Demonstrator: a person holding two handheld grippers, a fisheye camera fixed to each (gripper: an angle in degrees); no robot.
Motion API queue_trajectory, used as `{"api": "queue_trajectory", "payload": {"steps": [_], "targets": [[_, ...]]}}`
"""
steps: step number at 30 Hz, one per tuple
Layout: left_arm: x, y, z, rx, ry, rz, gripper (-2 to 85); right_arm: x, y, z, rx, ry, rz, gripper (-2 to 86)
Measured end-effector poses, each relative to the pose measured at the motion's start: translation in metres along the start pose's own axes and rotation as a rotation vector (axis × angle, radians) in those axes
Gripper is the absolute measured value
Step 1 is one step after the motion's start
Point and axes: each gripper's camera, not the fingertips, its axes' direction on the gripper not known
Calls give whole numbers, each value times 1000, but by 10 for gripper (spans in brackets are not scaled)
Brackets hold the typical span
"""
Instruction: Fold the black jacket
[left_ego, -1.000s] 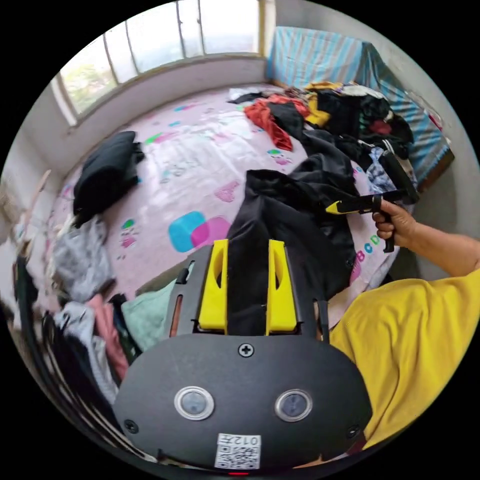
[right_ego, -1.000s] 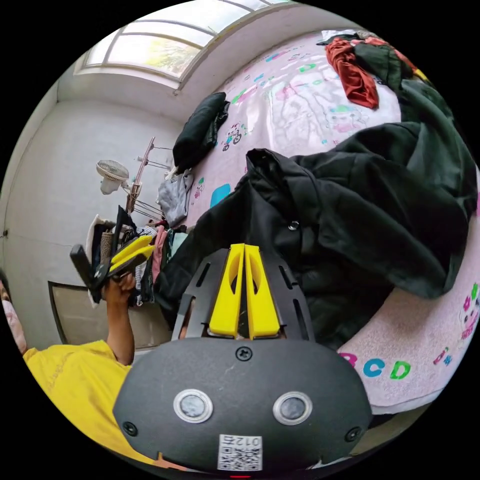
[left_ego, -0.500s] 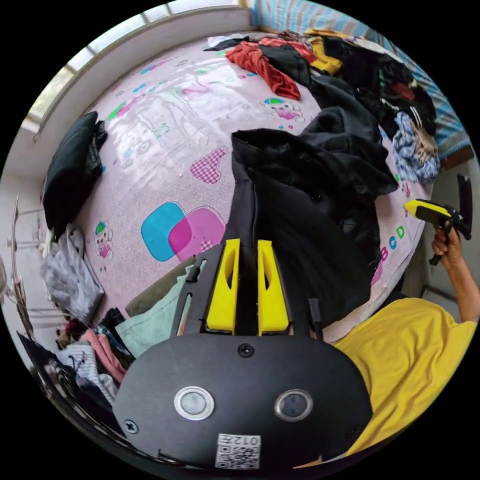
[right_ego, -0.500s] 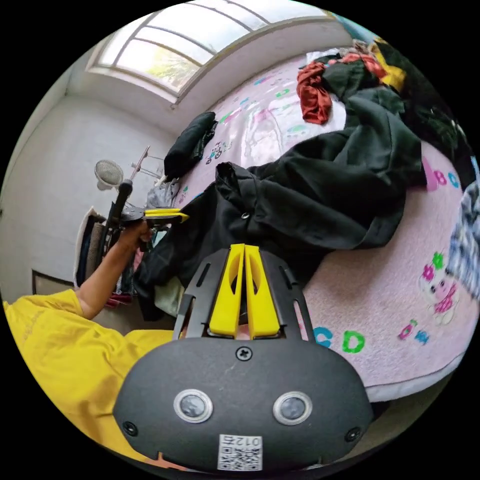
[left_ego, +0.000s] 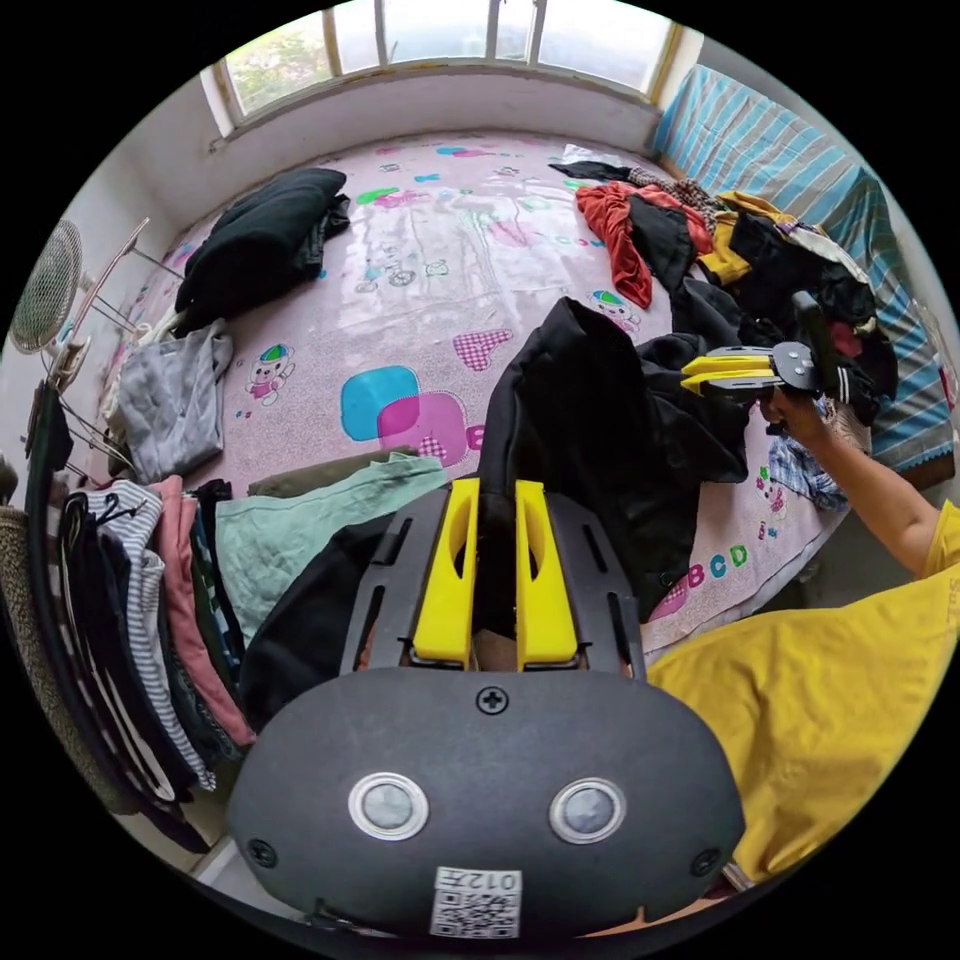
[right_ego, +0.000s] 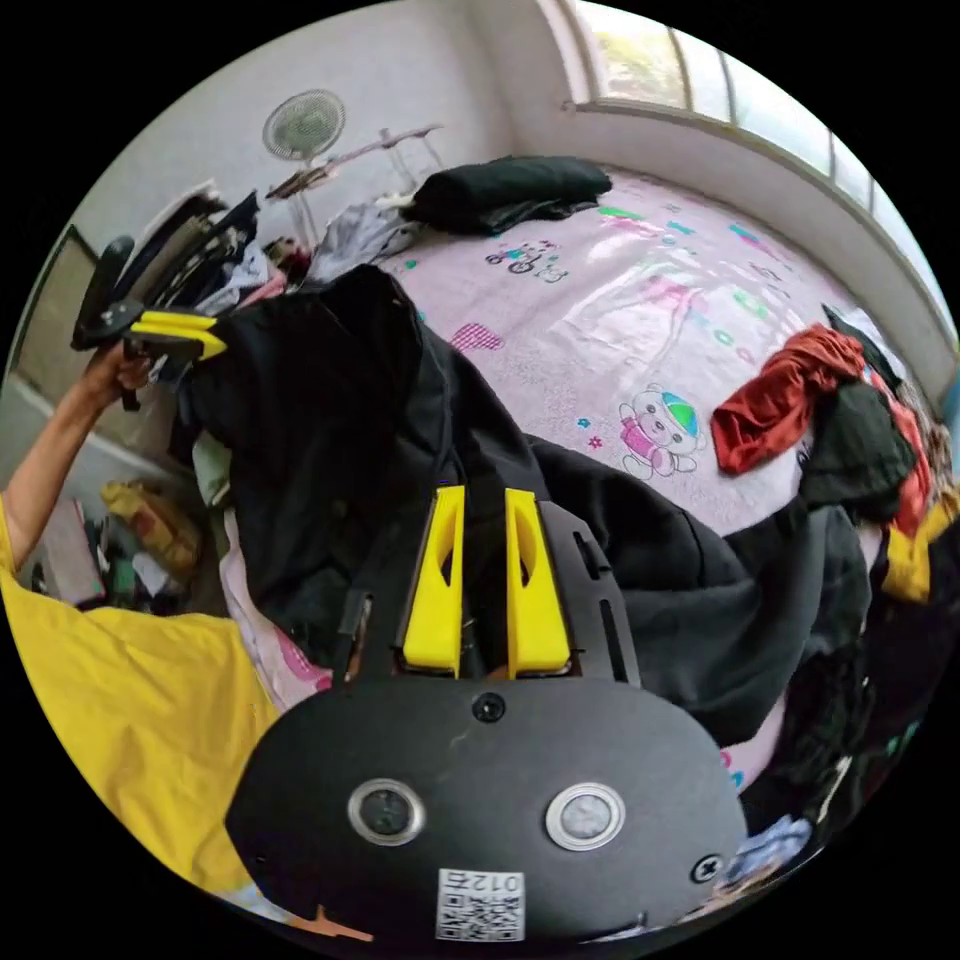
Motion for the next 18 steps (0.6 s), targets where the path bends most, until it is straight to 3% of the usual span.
{"api": "queue_trajectory", "payload": {"steps": [3,7,10,15,18], "targets": [[-10,1,4,-6,-9,-32,54,-11,3,23,-57,131,-164,43],[-34,3,17,-11,21,-62,54,-25,9,40,7,210,-194,37],[-51,2,30,-14,58,-61,54,-22,-1,51,73,110,-65,50],[-79,1,51,-17,108,-46,54,28,-18,84,141,-273,291,80],[-103,0,62,-16,151,-52,54,30,-24,122,-20,-107,369,30]]}}
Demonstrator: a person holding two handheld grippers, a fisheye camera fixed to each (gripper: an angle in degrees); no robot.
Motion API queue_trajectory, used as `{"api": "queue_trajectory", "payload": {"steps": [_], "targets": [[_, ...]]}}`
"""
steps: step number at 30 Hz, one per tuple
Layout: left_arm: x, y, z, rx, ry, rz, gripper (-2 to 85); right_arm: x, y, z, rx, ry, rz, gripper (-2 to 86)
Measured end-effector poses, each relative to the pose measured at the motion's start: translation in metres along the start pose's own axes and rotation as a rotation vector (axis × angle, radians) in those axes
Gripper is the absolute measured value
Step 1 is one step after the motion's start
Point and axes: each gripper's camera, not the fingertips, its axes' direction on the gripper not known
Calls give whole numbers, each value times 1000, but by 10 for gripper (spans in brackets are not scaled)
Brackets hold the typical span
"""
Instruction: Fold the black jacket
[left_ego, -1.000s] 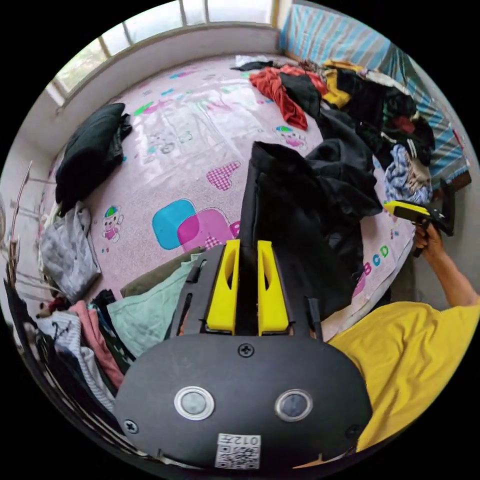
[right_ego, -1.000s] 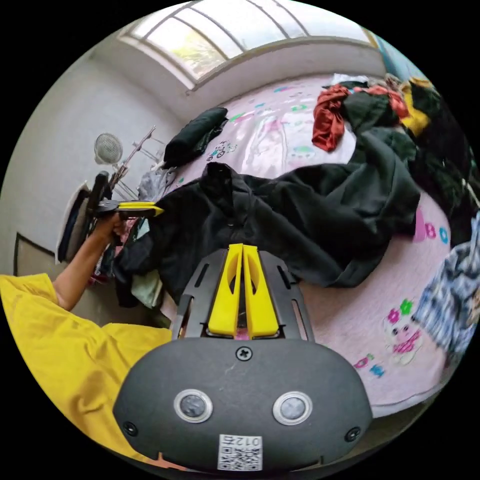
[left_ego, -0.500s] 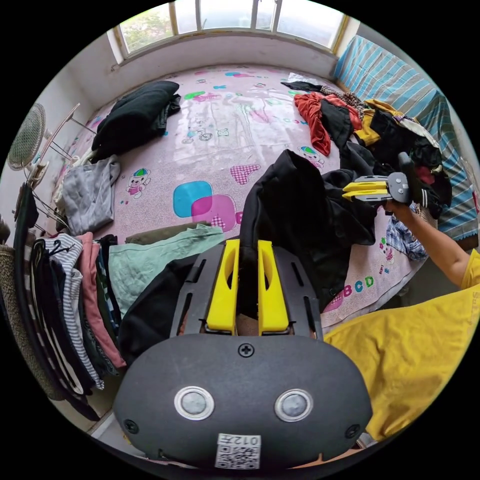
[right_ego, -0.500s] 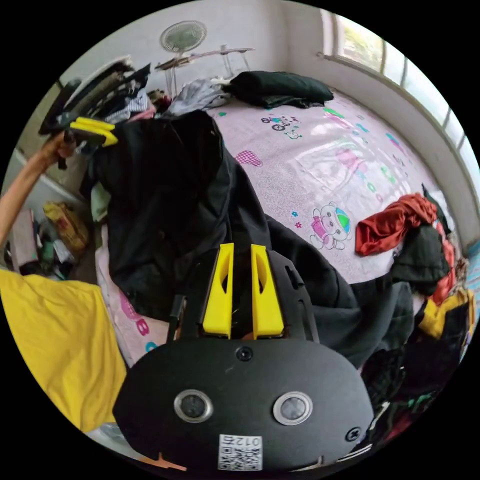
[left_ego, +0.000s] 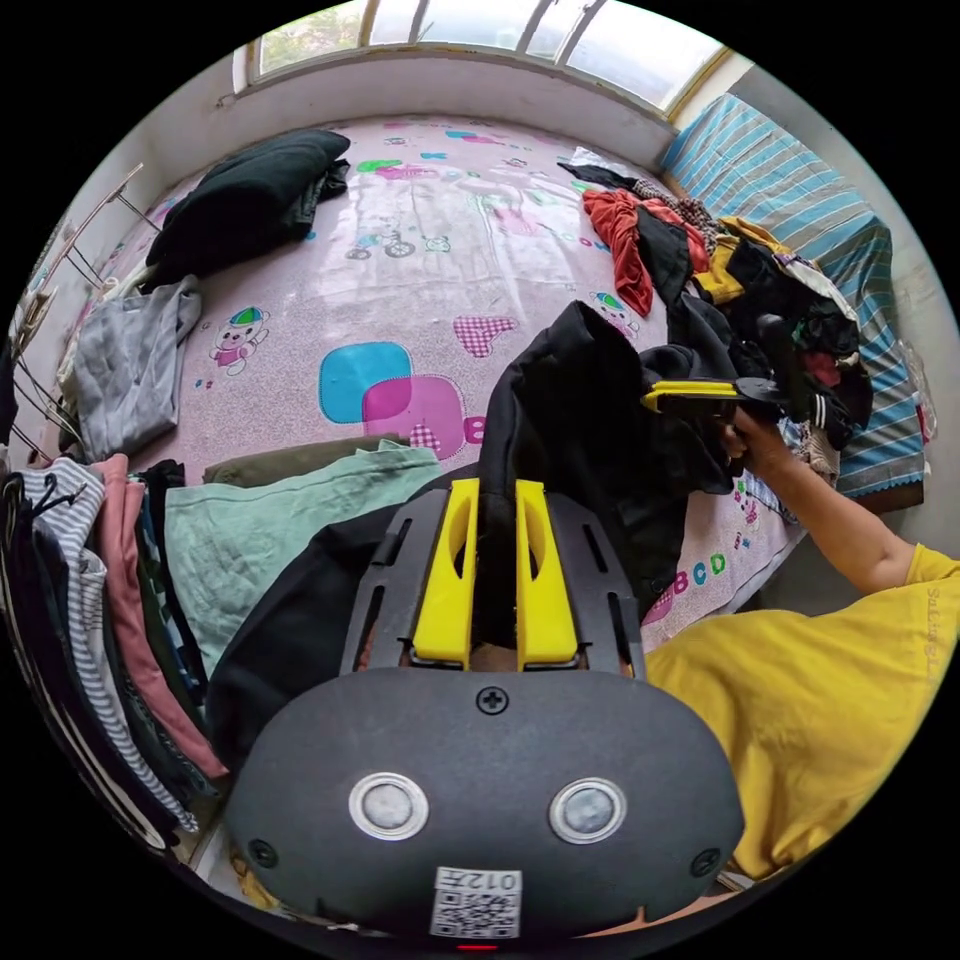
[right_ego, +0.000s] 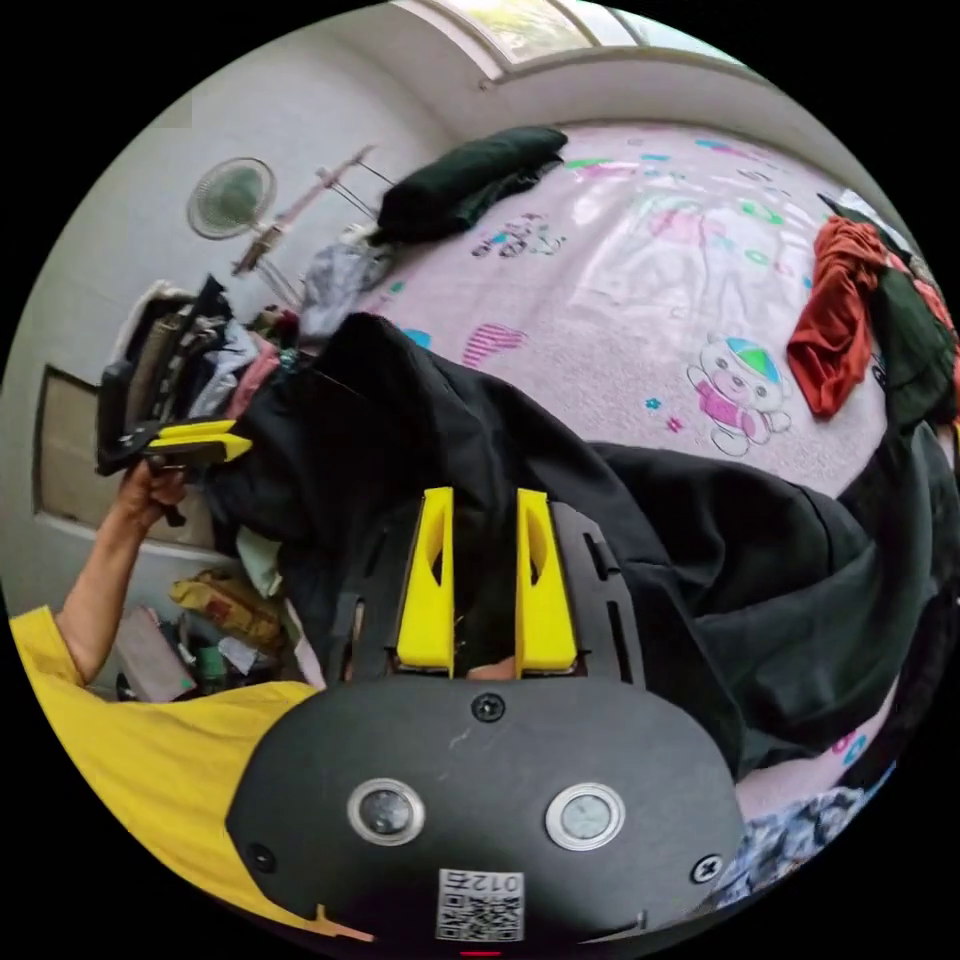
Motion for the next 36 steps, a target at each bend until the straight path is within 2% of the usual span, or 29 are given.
{"api": "queue_trajectory", "payload": {"steps": [4,6,9,12,16,19,22,27,31,33,36], "targets": [[-35,2,16,-4,44,-19,56,-36,17,-7,122,46,-116,17],[-50,5,26,-5,77,-44,56,-94,41,-3,156,199,-336,21],[-72,12,44,-3,137,-91,57,-164,89,41,105,417,-628,29],[-90,17,55,5,176,-132,57,-195,138,79,94,525,-763,26],[-111,23,60,30,209,-158,58,-183,158,78,86,471,-682,23],[-123,25,63,41,224,-173,58,-153,154,49,104,289,-563,22],[-130,25,65,49,233,-180,59,-123,143,38,135,351,-519,26],[-137,20,65,40,225,-175,60,-110,103,70,26,546,-730,86],[-138,14,59,34,200,-150,61,-113,86,99,-118,517,-894,108],[-139,12,57,32,194,-142,60,-113,83,122,-209,482,-947,99],[-141,10,55,31,199,-146,60,-112,79,140,-212,506,-934,49]]}}
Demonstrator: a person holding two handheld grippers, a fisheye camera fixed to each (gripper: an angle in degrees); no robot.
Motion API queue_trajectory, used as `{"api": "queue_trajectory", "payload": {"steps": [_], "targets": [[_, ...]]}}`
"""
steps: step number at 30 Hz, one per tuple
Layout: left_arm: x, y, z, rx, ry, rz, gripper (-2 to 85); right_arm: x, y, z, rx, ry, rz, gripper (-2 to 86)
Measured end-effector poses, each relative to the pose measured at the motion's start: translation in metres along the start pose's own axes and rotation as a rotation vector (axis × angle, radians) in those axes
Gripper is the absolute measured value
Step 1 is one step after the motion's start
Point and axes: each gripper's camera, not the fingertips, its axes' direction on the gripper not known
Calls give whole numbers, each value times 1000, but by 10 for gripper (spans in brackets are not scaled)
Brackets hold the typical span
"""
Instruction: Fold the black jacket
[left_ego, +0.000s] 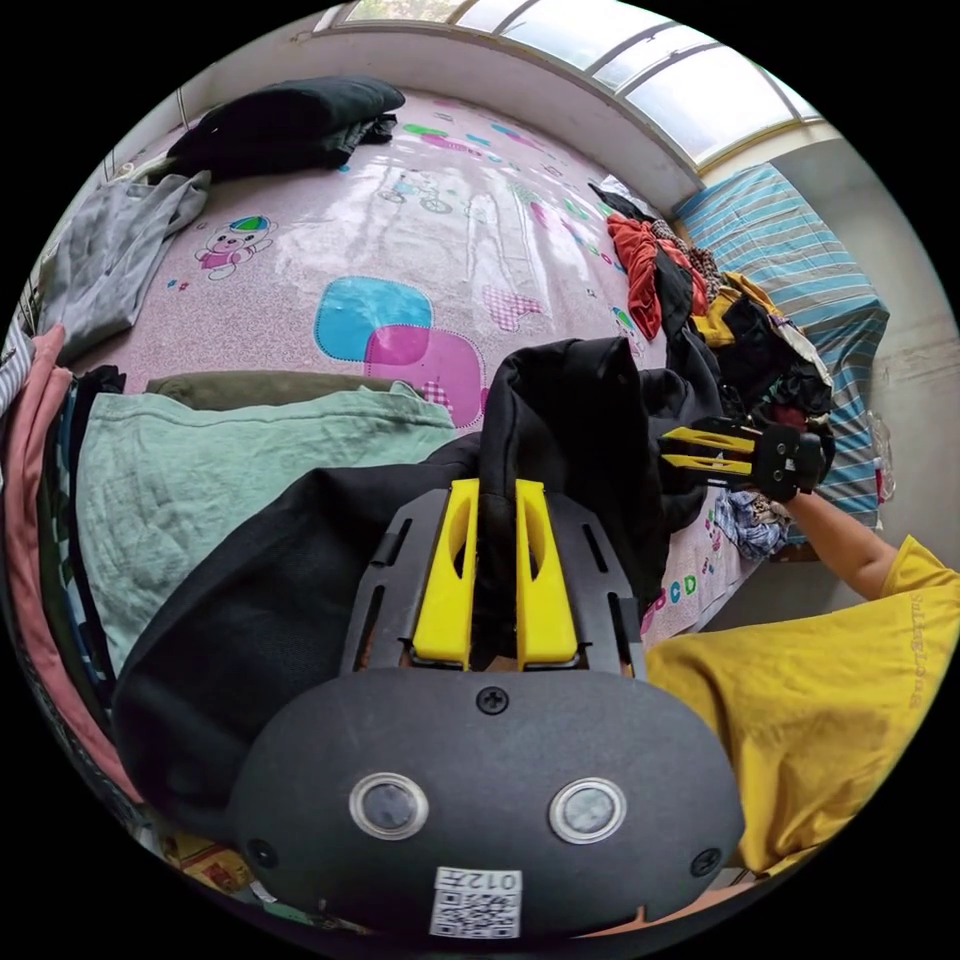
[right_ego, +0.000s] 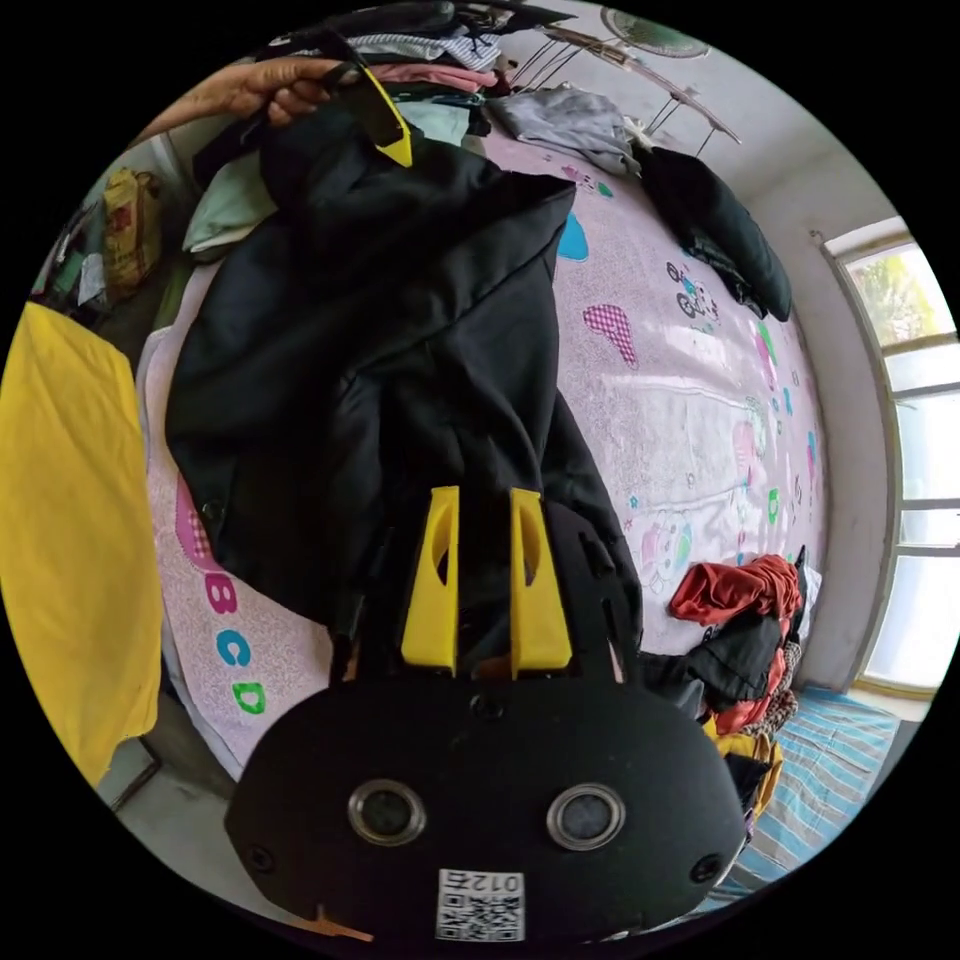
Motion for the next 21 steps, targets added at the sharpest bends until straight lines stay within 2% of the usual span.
{"api": "queue_trajectory", "payload": {"steps": [4,8,14,17,21], "targets": [[4,-5,-6,-4,-9,11,58,-8,-7,-2,5,-11,0,40],[14,-10,-17,-8,-24,40,57,-29,-7,-11,25,-64,-22,73],[26,-13,-27,-7,-33,38,56,-66,-15,-49,147,151,-8,72],[32,-14,-28,-5,-31,33,56,-85,-24,-37,73,149,-85,75],[36,-15,-29,-7,-16,17,55,-76,-38,-23,1,99,-34,86]]}}
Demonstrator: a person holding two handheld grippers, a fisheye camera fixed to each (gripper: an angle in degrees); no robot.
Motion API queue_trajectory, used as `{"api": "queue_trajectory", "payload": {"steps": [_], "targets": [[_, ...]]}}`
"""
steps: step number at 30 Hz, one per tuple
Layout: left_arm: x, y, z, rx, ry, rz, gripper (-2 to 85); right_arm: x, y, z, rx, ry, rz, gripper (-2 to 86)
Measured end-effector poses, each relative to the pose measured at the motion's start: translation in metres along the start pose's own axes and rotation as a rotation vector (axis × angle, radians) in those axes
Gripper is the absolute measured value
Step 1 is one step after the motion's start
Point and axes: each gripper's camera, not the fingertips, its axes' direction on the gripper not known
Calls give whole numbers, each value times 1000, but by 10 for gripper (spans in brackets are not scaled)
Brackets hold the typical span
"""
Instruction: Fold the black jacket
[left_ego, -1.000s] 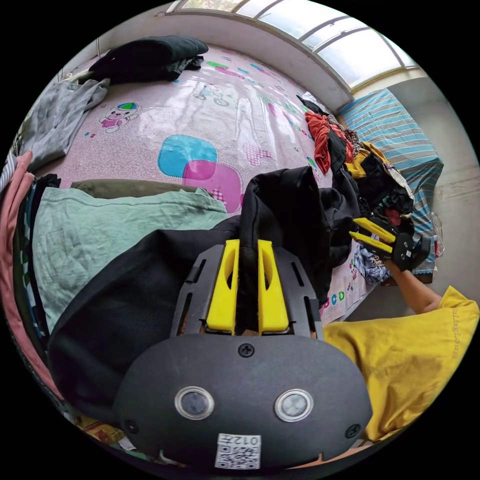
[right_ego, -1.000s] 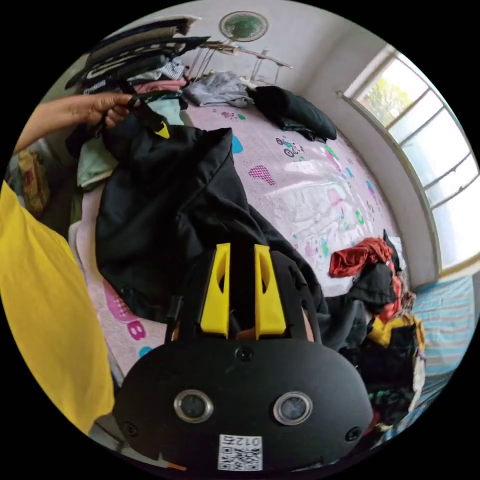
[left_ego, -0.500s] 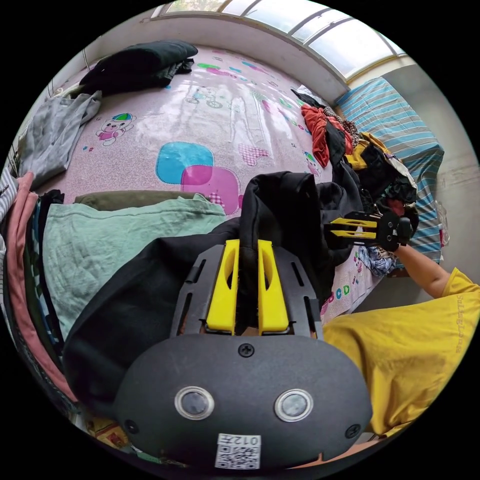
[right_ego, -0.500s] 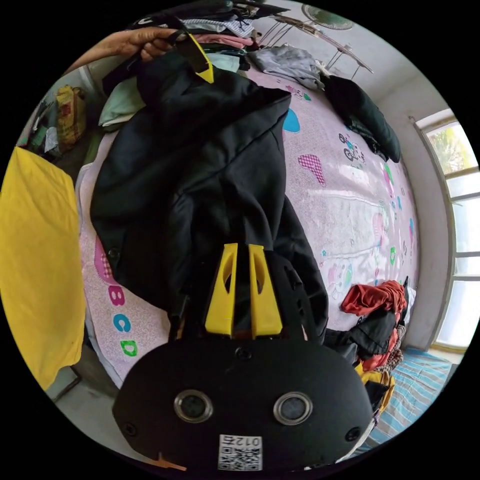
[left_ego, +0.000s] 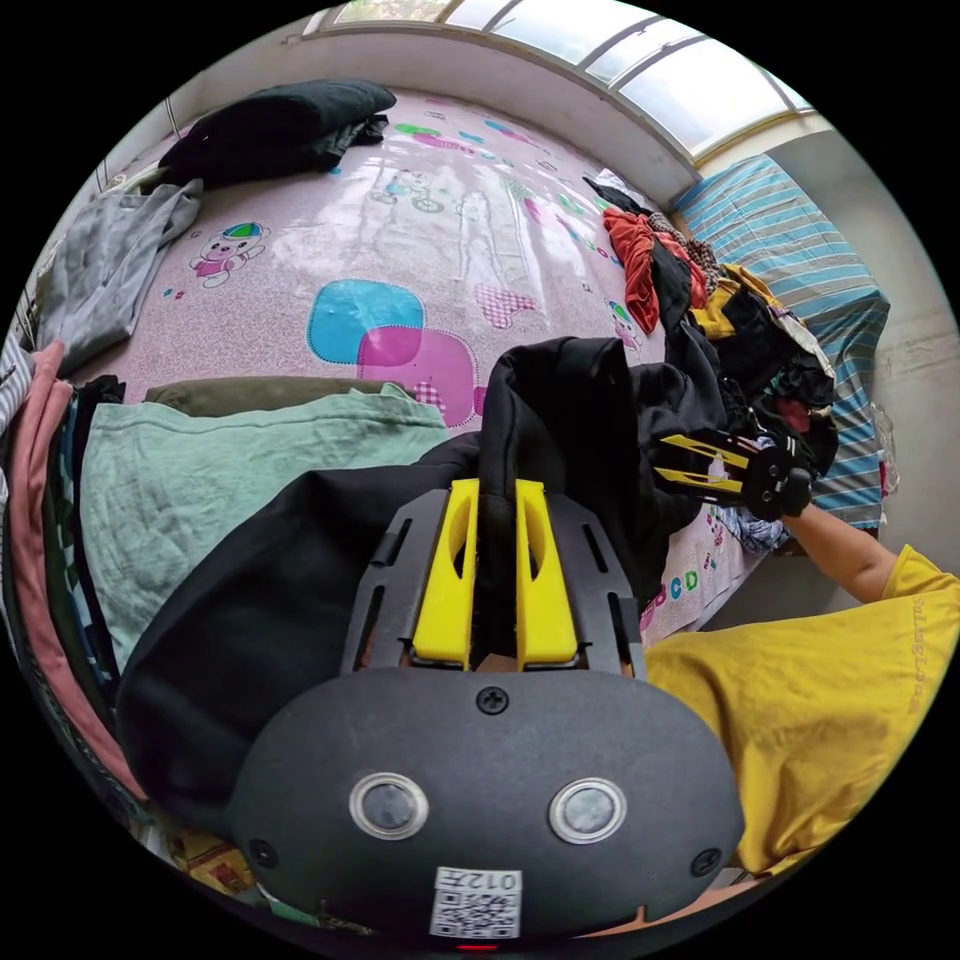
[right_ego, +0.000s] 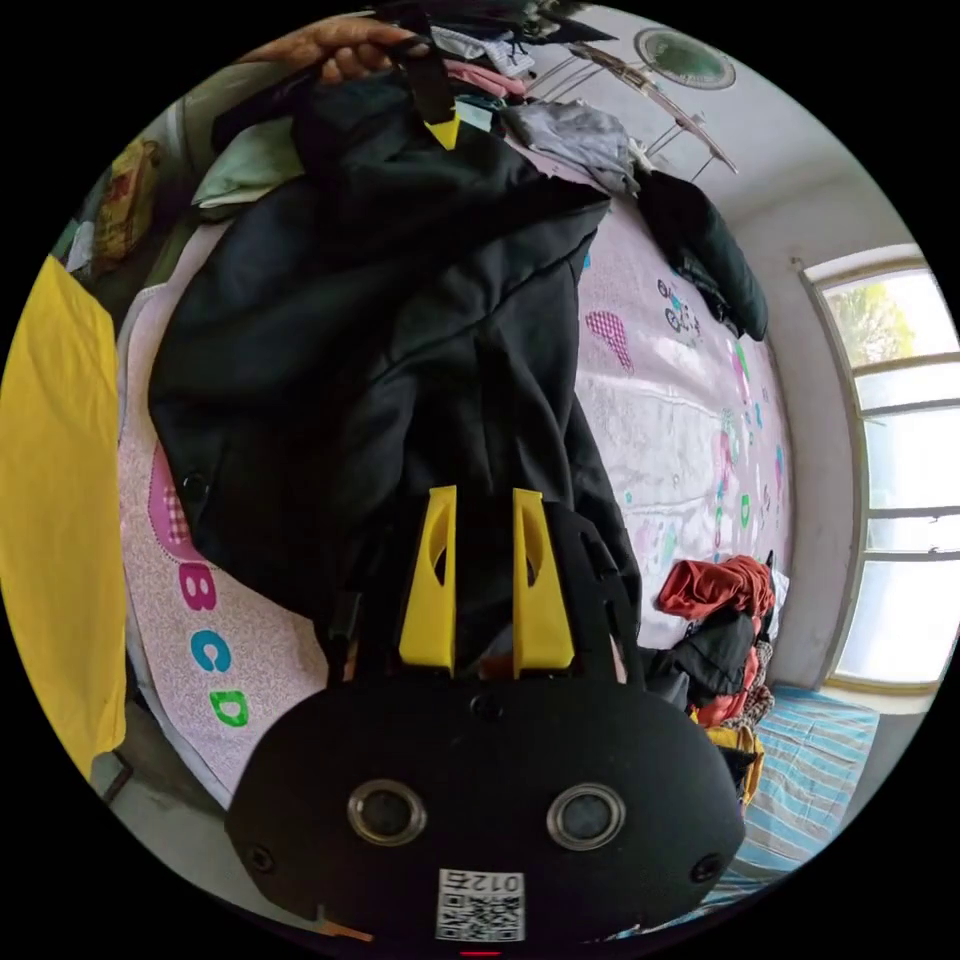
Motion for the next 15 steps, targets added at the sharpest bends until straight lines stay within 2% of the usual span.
{"api": "queue_trajectory", "payload": {"steps": [4,7,13,15], "targets": [[7,-4,0,-18,11,-6,55,7,-17,8,-56,-62,31,87],[15,-6,-3,-31,13,-1,55,23,-28,10,-86,-155,143,83],[39,-6,-18,-48,-1,20,54,76,-27,2,-93,-552,485,26],[52,-3,-28,-41,-20,41,53,88,-11,-23,0,-702,588,11]]}}
